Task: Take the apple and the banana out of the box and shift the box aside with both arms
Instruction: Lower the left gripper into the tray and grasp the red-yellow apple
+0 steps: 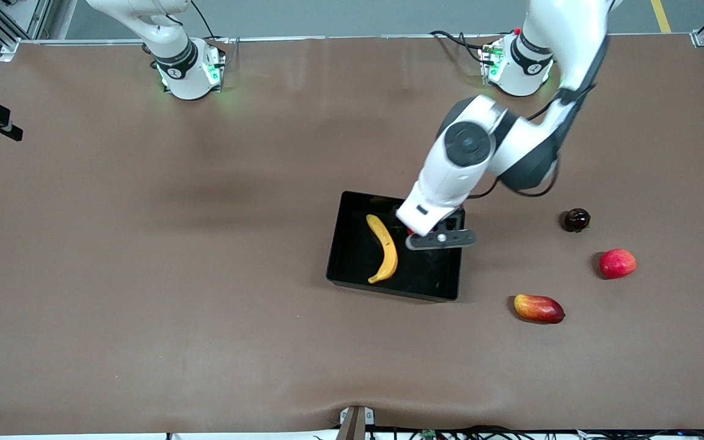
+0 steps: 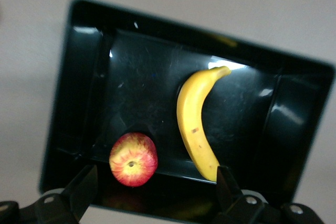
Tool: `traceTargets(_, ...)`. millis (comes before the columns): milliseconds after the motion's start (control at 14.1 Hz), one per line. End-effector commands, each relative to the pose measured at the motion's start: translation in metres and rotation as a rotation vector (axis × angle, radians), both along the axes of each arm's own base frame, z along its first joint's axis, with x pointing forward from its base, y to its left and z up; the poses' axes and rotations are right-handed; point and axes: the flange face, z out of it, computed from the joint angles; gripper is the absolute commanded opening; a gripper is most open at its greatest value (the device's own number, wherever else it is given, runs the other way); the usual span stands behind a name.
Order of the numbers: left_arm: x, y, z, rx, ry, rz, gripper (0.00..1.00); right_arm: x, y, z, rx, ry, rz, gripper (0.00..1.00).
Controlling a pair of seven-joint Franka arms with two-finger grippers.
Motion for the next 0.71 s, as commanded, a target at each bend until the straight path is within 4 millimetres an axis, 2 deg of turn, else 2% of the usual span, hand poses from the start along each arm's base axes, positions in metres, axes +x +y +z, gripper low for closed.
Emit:
traceTargets(0, -0.002, -0.003, -0.045, 0.041, 0.040, 0.008, 1.00, 0.002, -0.004, 0.005, 0.017, -0.011, 0.013, 1.00)
traceTargets(356, -0.009, 0.001, -0.108, 0.135, 0.074, -0.054, 1.00, 0.002, -0.006, 0.002, 0.019, 0.000, 0.013, 1.00)
traceTargets(498, -0.014, 0.001, -0.122, 0.149, 0.091, -0.065, 1.00, 0.005, -0.006, -0.002, 0.020, 0.007, 0.016, 1.00)
traceTargets(641, -0.025, -0.002, -0.135, 0.165, 0.113, -0.081, 1.00, 0.007, -0.019, -0.010, 0.022, 0.020, -0.010, 1.00)
